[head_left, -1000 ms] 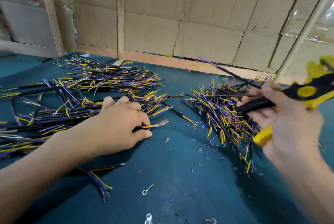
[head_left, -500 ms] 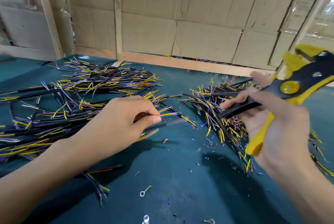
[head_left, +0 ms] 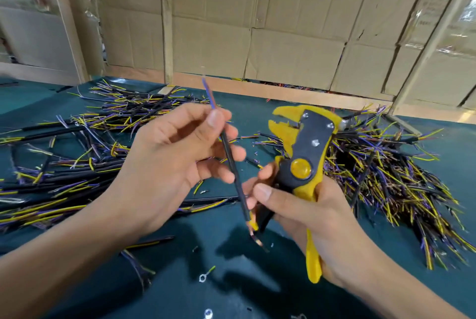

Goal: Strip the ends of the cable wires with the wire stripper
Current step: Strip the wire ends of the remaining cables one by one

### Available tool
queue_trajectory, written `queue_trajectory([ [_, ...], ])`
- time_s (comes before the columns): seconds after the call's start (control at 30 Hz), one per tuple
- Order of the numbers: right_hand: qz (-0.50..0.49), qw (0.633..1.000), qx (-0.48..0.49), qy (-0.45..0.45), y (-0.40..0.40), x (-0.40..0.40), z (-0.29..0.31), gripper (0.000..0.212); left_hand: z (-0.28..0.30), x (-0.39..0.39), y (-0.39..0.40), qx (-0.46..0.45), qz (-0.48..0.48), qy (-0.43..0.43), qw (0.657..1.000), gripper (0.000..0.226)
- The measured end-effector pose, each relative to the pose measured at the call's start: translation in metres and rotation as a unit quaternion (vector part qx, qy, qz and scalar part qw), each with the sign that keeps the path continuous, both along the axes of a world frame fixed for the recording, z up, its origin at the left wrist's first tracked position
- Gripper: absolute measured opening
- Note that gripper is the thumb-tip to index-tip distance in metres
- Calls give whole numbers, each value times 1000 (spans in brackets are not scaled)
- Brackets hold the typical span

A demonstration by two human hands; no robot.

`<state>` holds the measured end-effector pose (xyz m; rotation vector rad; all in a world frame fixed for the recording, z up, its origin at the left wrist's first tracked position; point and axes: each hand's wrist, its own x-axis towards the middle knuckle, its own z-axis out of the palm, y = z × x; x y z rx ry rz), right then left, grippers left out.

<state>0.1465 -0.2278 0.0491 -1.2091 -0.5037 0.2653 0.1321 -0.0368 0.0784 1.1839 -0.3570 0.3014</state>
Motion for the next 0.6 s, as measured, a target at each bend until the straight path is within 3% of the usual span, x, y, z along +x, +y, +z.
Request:
queue_trajectory([
  [0.13,80,996,42,16,5,-5,-2,19,3,2,2,-94,22,57,994,14],
  [0.37,113,983,125,71,1,2,3,32,2,3,4,-126,40,66,989,12],
  [0.6,44,992,111,50,0,-3,7,24,2,4,6,-145,43,66,986,12],
])
